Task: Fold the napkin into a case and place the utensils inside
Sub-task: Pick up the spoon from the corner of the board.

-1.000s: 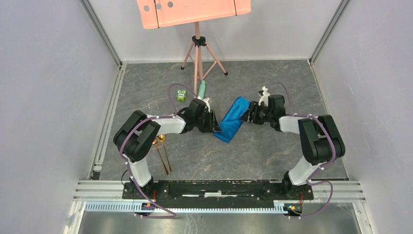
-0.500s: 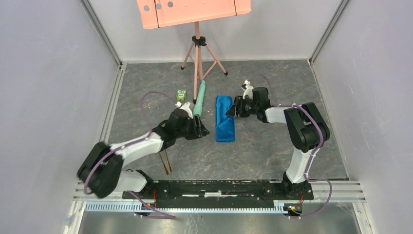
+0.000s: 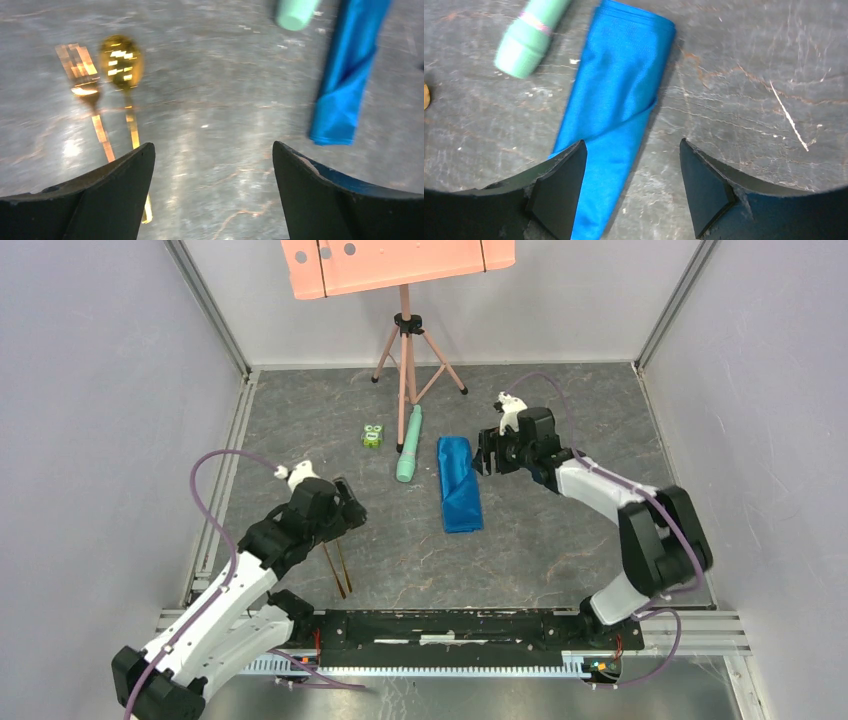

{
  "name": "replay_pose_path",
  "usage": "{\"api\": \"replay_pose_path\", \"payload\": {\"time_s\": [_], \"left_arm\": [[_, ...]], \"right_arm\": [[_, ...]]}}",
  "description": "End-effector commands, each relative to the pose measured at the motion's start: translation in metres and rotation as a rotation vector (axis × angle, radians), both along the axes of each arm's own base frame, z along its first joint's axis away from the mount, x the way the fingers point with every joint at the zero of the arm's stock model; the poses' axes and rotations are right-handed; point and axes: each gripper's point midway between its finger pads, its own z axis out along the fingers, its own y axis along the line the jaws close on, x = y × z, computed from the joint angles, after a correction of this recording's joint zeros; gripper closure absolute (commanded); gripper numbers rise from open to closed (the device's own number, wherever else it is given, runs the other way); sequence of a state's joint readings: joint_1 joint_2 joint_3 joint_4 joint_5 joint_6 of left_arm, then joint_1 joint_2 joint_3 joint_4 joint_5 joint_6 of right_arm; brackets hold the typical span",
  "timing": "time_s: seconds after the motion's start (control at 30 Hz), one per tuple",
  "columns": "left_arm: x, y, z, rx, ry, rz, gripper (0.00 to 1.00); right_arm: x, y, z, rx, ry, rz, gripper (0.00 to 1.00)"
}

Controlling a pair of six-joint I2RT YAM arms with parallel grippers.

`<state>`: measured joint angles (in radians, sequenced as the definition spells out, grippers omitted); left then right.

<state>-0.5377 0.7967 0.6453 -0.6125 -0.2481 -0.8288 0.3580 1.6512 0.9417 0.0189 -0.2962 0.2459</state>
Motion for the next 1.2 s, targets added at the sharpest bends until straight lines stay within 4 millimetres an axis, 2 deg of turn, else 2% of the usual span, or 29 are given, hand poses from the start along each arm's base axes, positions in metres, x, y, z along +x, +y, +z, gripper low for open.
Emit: {"api": "replay_pose_path", "payload": {"time_s": [0.0, 0.13, 0.2, 0.27, 0.43, 0.67, 0.77, 0.87, 1.07, 1.17], "left_arm": [[-0.030, 0.057, -0.014, 0.162, 0.136, 0.201, 0.06], [-0.017, 0.059, -0.032, 0.222, 0.214, 0.186, 0.10], [-0.004, 0.062, -0.037, 0.277, 0.219, 0.180, 0.22], [0.006, 0.063, -0.044, 0.326, 0.233, 0.167, 0.30], [0.016, 0.060, -0.075, 0.357, 0.301, 0.153, 0.45], [0.029, 0.058, -0.101, 0.337, 0.318, 0.152, 0.52], [0.027, 0.054, -0.116, 0.314, 0.342, 0.148, 0.58], [0.023, 0.059, -0.125, 0.325, 0.364, 0.182, 0.61], [0.018, 0.066, -0.124, 0.344, 0.379, 0.217, 0.60], [0.019, 0.063, -0.123, 0.332, 0.375, 0.204, 0.61]], "right_arm": [[-0.028, 0.012, 0.030, -0.102, -0.114, 0.051, 0.26], [-0.063, 0.050, 0.044, -0.020, -0.141, 0.168, 0.26], [-0.068, 0.061, 0.055, 0.005, -0.173, 0.199, 0.26], [-0.074, 0.067, 0.057, 0.008, -0.180, 0.223, 0.27], [-0.085, 0.061, 0.053, -0.010, -0.183, 0.231, 0.27], [-0.090, 0.043, 0.050, -0.068, -0.203, 0.203, 0.26], [-0.091, 0.039, 0.050, -0.069, -0.216, 0.191, 0.26], [-0.093, 0.038, 0.050, -0.067, -0.220, 0.191, 0.26], [-0.095, 0.036, 0.049, -0.069, -0.222, 0.188, 0.26], [-0.095, 0.035, 0.050, -0.067, -0.227, 0.182, 0.26]]}}
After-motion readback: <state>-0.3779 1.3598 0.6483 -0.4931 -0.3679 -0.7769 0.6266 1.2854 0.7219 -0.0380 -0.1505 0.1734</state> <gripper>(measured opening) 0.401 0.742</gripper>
